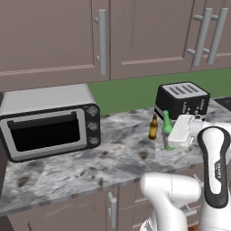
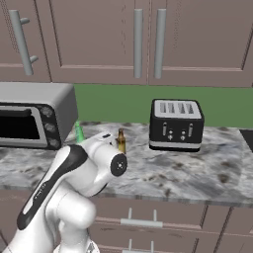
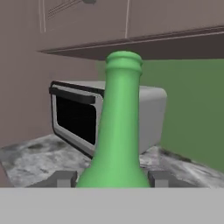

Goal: Place the beers on the top shelf of the fridge to keep them out of children's reach, and place the banana on lower shelves for easy access.

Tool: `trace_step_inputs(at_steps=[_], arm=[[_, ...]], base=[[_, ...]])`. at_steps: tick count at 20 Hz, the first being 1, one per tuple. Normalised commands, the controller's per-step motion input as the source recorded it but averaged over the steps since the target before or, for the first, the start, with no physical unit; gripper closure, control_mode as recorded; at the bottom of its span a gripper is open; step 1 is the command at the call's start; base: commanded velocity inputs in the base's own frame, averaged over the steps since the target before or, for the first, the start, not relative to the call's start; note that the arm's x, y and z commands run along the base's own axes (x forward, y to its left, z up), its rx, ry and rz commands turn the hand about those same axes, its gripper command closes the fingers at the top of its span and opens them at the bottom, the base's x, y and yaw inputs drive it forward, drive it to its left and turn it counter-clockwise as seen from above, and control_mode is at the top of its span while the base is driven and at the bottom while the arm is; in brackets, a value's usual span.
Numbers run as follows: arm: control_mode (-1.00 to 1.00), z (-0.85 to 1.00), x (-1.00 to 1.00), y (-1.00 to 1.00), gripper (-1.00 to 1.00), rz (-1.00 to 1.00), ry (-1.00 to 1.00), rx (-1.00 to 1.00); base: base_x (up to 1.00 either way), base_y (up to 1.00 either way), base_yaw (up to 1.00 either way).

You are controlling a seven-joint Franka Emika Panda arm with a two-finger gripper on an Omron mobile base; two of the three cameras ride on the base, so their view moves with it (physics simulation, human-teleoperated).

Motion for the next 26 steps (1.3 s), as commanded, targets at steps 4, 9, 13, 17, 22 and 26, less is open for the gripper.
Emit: trace_step_inputs(at_steps=[4, 9, 13, 17, 22, 26], arm=[[-1.00, 0.40, -0.58, 0.39, 1.00, 0.27, 0.00, -0.01], [-1.00, 0.17, -0.71, 0.42, 1.00, 0.23, -0.04, -0.04], [-1.00, 0.19, -0.75, 0.31, 1.00, 0.13, -0.13, -0.07], [-1.00, 0.28, -0.47, 0.16, 1.00, 0.00, -0.18, -0.08], [-1.00, 0.12, -0.41, 0.03, 1.00, -0.01, -0.18, -0.06], [-1.00, 0.00, -0.27, 0.00, 1.00, -0.04, -0.09, -0.02]], base=[[0.00, 0.00, 0.00], [0.00, 0.00, 0.00], [0.00, 0.00, 0.00], [0.00, 0.00, 0.00], [0.00, 0.00, 0.00], [0.00, 0.00, 0.00]])
